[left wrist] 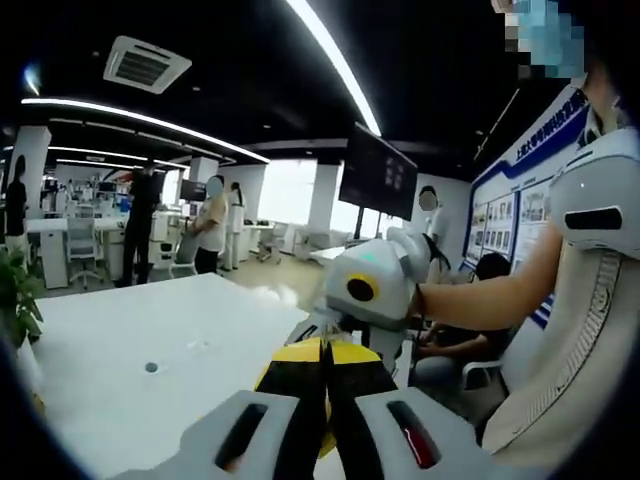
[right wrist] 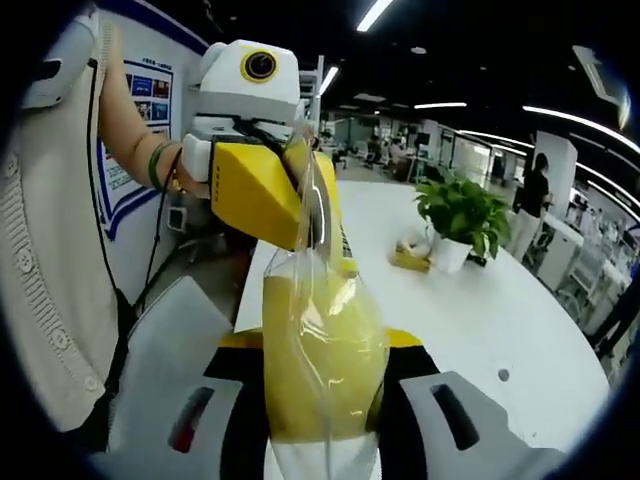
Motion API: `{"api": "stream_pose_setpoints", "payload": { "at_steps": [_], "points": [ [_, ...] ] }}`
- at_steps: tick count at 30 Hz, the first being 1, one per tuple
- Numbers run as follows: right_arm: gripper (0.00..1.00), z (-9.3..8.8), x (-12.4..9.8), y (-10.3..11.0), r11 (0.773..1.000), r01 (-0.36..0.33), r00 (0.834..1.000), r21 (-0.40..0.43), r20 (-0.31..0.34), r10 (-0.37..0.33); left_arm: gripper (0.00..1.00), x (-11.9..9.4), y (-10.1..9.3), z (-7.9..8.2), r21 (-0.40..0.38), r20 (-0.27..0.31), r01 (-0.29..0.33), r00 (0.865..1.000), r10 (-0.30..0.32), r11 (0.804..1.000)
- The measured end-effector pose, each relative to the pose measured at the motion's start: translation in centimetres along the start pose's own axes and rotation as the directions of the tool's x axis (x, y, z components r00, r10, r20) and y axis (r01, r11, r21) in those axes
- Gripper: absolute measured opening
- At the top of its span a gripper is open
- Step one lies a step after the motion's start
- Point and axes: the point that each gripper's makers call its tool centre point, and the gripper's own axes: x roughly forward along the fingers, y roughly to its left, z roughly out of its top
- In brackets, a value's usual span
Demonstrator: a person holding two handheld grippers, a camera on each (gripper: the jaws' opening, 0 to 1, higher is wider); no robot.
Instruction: Compare the silicone blocks by pressing each to a similar depth, holding the contact briefly, and releasing to observe deformation and rebound differences across the visible hardness samples.
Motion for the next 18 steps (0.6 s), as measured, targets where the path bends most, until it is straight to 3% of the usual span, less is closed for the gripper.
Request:
{"api": "stream_pose_setpoints", "payload": {
  "at_steps": [3, 8, 18],
  "points": [
    [0.28, 0.4, -0.2, 0.2, 1.000, 0.003, 1.000, -0.015, -0.008, -0.003, 0.00, -0.2, -0.4, 0.3, 0.007, 0.009, 0.003, 1.000, -0.003, 1.000],
    [0.22, 0.3, -0.5, 1.6, 0.996, -0.055, 0.995, 0.071, -0.077, 0.060, 0.00, -0.6, -0.8, 0.5, 0.015, 0.008, 0.000, 1.000, -0.001, 1.000],
    [0.14, 0.8, -0.9, 2.7, 0.994, -0.059, 0.994, 0.094, -0.081, 0.067, 0.00, -1.0, -1.7, 0.9, 0.028, 0.013, 0.000, 1.000, 0.000, 1.000]
  ]
}}
